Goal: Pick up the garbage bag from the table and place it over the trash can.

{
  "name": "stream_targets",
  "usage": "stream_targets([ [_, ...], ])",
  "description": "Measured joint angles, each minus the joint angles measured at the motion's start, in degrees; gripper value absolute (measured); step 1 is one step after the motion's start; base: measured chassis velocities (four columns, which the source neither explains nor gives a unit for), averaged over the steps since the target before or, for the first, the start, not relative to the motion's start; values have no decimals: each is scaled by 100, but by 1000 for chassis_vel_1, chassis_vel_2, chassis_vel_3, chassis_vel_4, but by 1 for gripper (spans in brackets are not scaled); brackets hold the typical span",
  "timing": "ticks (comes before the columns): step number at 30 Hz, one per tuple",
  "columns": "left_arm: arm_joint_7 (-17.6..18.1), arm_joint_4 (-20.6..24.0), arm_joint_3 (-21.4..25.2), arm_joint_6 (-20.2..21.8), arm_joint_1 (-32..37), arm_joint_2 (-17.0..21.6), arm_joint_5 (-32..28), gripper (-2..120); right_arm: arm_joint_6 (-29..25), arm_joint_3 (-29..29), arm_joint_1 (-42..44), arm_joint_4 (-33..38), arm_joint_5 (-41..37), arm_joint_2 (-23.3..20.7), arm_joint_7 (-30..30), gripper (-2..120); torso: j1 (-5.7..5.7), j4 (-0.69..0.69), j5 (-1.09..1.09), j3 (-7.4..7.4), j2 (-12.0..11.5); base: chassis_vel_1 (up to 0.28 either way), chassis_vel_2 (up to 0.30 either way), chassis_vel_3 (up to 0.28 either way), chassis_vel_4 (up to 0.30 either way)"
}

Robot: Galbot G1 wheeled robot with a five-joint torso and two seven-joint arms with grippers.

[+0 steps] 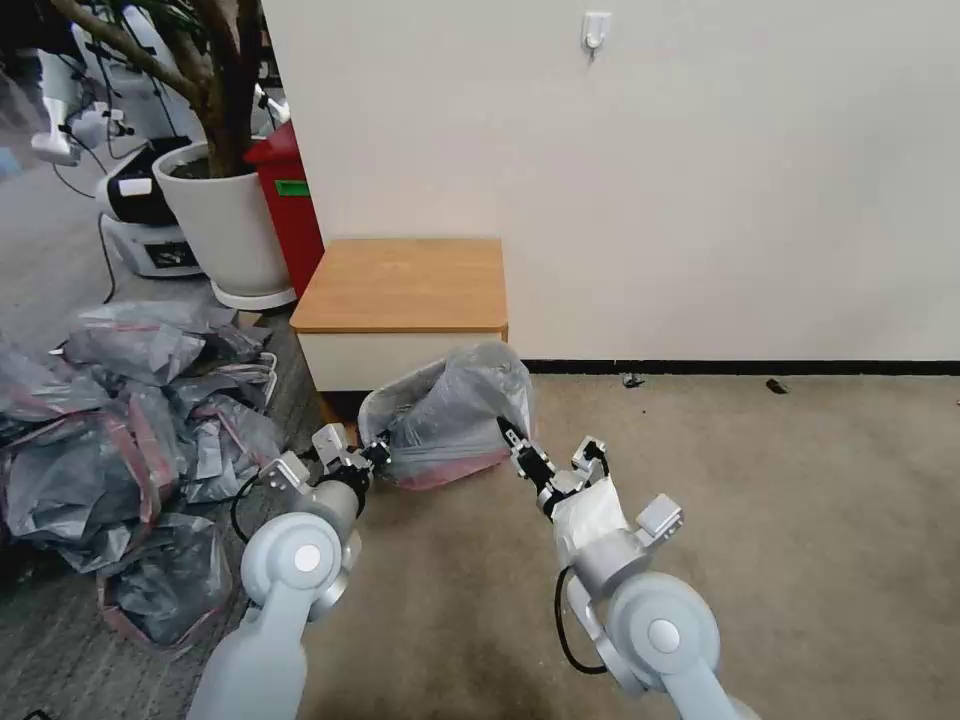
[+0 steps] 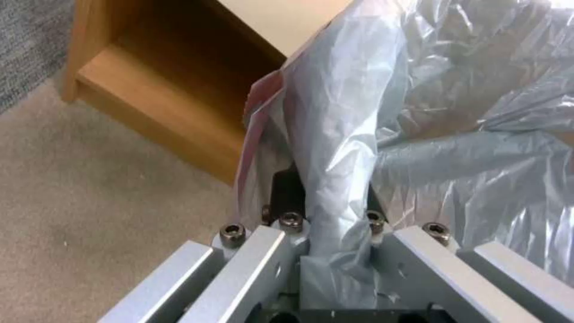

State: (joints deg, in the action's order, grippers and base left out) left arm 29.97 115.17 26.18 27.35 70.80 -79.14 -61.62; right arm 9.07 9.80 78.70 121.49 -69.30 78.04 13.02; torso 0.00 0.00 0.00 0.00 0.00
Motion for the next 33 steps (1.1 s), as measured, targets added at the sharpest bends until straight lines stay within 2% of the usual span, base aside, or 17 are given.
stream_targets([
  [16,144,187,96,66,84,25,-360,2,-149,94,-102,-667,263,-45,-36,0,0,0,0,0,0,0,0,0,0],
  [27,155,309,158,448,180,26,-585,2,-189,90,-341,-1131,485,-27,-27,0,1,0,0,0,0,0,0,0,0],
  [33,186,314,161,581,225,76,-651,2,-198,49,-377,-1191,974,-92,-15,0,1,0,0,0,0,0,0,0,0],
])
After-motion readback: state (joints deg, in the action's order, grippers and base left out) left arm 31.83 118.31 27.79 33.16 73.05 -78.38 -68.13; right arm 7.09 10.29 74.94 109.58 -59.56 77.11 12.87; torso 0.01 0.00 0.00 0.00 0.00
